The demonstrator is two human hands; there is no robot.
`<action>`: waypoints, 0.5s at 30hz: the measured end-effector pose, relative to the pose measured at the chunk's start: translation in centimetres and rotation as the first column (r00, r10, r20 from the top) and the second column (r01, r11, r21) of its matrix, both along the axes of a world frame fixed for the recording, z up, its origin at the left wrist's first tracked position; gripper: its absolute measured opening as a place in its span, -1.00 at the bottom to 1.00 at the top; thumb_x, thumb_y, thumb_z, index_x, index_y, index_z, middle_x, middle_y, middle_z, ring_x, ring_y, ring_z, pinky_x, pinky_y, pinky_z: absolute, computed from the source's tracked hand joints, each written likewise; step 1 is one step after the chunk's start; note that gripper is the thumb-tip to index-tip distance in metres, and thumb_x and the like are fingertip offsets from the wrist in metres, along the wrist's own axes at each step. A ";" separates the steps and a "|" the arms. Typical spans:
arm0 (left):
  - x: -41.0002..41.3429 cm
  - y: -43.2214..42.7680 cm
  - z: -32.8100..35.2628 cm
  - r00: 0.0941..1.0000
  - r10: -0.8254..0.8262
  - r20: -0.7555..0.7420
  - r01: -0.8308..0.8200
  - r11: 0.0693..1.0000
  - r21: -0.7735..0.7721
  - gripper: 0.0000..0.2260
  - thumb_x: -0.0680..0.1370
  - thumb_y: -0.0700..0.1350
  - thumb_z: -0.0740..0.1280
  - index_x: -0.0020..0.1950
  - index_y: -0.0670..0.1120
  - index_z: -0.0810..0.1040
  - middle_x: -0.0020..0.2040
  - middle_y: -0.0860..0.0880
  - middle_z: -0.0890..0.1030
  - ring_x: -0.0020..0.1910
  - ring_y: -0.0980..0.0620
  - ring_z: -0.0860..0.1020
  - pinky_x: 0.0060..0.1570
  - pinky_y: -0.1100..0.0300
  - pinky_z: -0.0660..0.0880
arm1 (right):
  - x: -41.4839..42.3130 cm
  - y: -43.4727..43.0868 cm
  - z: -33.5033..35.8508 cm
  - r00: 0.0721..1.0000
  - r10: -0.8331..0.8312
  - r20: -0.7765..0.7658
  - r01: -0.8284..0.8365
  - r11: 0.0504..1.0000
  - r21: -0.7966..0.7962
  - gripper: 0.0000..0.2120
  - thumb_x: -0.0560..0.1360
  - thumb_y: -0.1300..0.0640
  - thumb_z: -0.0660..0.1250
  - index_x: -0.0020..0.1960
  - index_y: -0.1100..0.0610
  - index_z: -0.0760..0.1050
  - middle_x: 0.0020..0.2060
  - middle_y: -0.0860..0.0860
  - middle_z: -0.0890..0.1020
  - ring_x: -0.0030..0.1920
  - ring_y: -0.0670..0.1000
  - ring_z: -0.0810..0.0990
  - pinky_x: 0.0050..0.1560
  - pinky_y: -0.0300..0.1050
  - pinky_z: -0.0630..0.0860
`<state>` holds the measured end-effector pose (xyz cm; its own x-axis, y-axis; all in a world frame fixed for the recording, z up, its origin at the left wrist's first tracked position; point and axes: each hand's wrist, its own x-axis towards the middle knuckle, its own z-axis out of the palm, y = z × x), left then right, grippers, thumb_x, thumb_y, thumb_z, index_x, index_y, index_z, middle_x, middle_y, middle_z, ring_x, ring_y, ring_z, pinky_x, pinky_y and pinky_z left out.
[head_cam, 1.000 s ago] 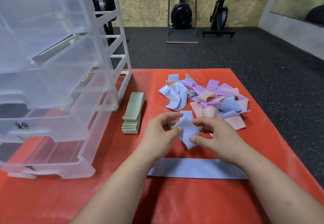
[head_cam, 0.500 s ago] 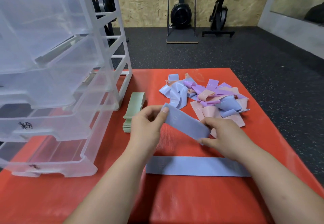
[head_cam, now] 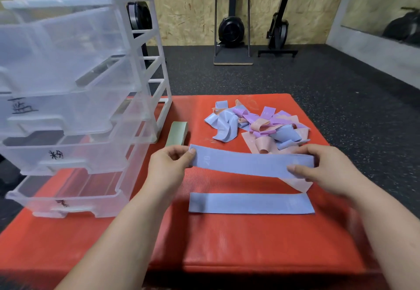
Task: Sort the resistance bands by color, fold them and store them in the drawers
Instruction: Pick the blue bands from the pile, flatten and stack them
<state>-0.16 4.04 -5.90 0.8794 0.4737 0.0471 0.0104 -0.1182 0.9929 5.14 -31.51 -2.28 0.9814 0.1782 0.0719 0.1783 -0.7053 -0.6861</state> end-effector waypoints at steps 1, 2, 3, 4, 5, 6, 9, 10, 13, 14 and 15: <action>-0.5 0.0 0.0 0.999 -0.023 -0.037 0.023 1.000 0.007 -0.93 0.58 -0.13 0.53 -0.08 -0.11 0.74 -0.21 -0.10 0.72 -0.34 0.18 0.56 -0.32 0.35 0.47 | -0.4 -0.3 0.0 0.999 -0.003 -0.047 0.008 0.995 0.096 -0.73 0.43 0.15 0.62 0.06 -0.07 0.67 -0.18 -0.11 0.76 -0.29 -0.06 0.68 -0.22 -0.05 0.63; -0.9 0.0 0.0 0.997 -0.039 -0.065 0.042 0.998 0.036 -0.92 0.57 -0.13 0.54 -0.10 -0.12 0.74 -0.26 -0.04 0.70 -0.37 0.20 0.55 -0.36 0.38 0.44 | -0.7 -0.7 -0.1 0.997 -0.004 -0.083 0.017 0.987 0.157 -0.74 0.44 0.19 0.60 0.07 -0.02 0.67 -0.21 -0.08 0.77 -0.33 -0.08 0.67 -0.28 -0.11 0.60; -1.3 0.0 -0.1 0.995 -0.051 -0.086 0.056 0.996 0.065 -0.91 0.56 -0.13 0.54 -0.12 -0.11 0.74 -0.30 0.01 0.67 -0.39 0.20 0.53 -0.37 0.38 0.43 | -1.0 -1.1 -0.3 0.994 -0.013 -0.106 0.032 0.982 0.187 -0.76 0.46 0.19 0.59 0.09 0.03 0.67 -0.22 -0.06 0.77 -0.34 -0.09 0.66 -0.31 -0.17 0.57; -1.7 0.1 -0.3 0.993 -0.056 -0.105 0.066 0.993 0.093 -0.90 0.56 -0.12 0.55 -0.14 -0.11 0.74 -0.34 0.04 0.64 -0.40 0.19 0.51 -0.37 0.36 0.42 | -1.2 -1.5 -0.7 0.993 -0.020 -0.119 0.044 0.980 0.195 -0.77 0.47 0.18 0.59 0.10 0.06 0.67 -0.22 -0.04 0.77 -0.34 -0.10 0.66 -0.31 -0.21 0.54; -2.1 0.1 -0.3 0.991 -0.059 -0.119 0.074 0.989 0.125 -0.88 0.55 -0.11 0.55 -0.16 -0.11 0.73 -0.37 0.05 0.61 -0.41 0.18 0.49 -0.35 0.33 0.41 | -1.4 -1.7 -1.0 0.991 -0.030 -0.129 0.055 0.980 0.193 -0.78 0.47 0.17 0.59 0.09 0.07 0.67 -0.22 -0.03 0.78 -0.33 -0.10 0.67 -0.31 -0.24 0.51; -2.5 0.1 -0.3 0.989 -0.056 -0.138 0.082 0.978 0.192 -0.87 0.55 -0.10 0.56 -0.17 -0.09 0.72 -0.39 0.07 0.61 -0.41 0.17 0.49 -0.33 0.29 0.41 | -1.7 -2.0 -1.2 0.990 -0.040 -0.133 0.064 0.981 0.181 -0.81 0.47 0.14 0.59 0.05 0.07 0.68 -0.24 -0.03 0.77 -0.33 -0.10 0.67 -0.31 -0.24 0.50; -3.5 -0.2 -0.5 0.977 -0.029 -0.213 0.142 0.827 0.543 -0.89 0.51 -0.03 0.54 -0.16 0.03 0.66 -0.31 0.12 0.67 -0.30 0.17 0.59 -0.23 0.15 0.47 | -2.2 -2.4 -1.9 0.991 -0.101 -0.092 0.106 0.993 0.055 -0.79 0.42 0.00 0.62 -0.13 0.09 0.65 -0.40 -0.01 0.69 -0.37 -0.02 0.57 -0.27 -0.11 0.43; -4.0 -0.5 -0.4 0.973 -0.025 -0.231 0.167 0.767 0.619 -0.91 0.51 -0.02 0.53 -0.11 0.07 0.64 -0.29 0.13 0.67 -0.24 0.16 0.62 -0.19 0.12 0.51 | -2.4 -2.4 -2.0 0.991 -0.125 -0.052 0.123 0.992 -0.035 -0.76 0.40 -0.04 0.62 -0.17 0.07 0.63 -0.44 -0.02 0.65 -0.38 0.00 0.53 -0.28 -0.08 0.41; -5.0 -1.2 -0.6 0.971 -0.026 -0.239 0.196 0.663 0.723 -0.83 0.54 0.00 0.48 0.12 0.14 0.62 -0.23 0.17 0.67 -0.12 0.09 0.62 -0.06 0.07 0.56 | -3.2 -1.8 -2.2 0.989 -0.135 0.055 0.144 0.963 -0.229 -0.78 0.40 -0.07 0.61 -0.21 -0.01 0.59 -0.39 -0.07 0.61 -0.32 -0.02 0.56 -0.29 -0.09 0.42; -5.2 -1.4 -0.7 0.971 -0.019 -0.237 0.196 0.633 0.749 -0.80 0.55 0.01 0.47 0.16 0.15 0.60 -0.20 0.17 0.66 -0.08 0.05 0.62 -0.05 0.06 0.56 | -3.4 -1.5 -2.3 0.990 -0.123 0.066 0.136 0.959 -0.251 -0.78 0.40 -0.07 0.60 -0.21 -0.02 0.59 -0.37 -0.08 0.61 -0.30 -0.02 0.58 -0.28 -0.09 0.44; -5.4 -1.5 -0.8 0.971 -0.010 -0.239 0.196 0.606 0.771 -0.80 0.57 0.02 0.45 0.19 0.15 0.59 -0.18 0.16 0.67 -0.04 0.02 0.62 -0.04 0.06 0.56 | -3.5 -1.4 -2.5 0.991 -0.113 0.074 0.128 0.956 -0.263 -0.78 0.40 -0.09 0.60 -0.21 -0.03 0.59 -0.37 -0.09 0.61 -0.29 -0.03 0.58 -0.29 -0.09 0.44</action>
<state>-5.51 2.51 -6.65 0.9533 0.2408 0.1825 0.1232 -0.8612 0.4930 1.63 -32.87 -4.82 0.9923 0.0791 0.0949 0.1142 -0.8797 -0.4617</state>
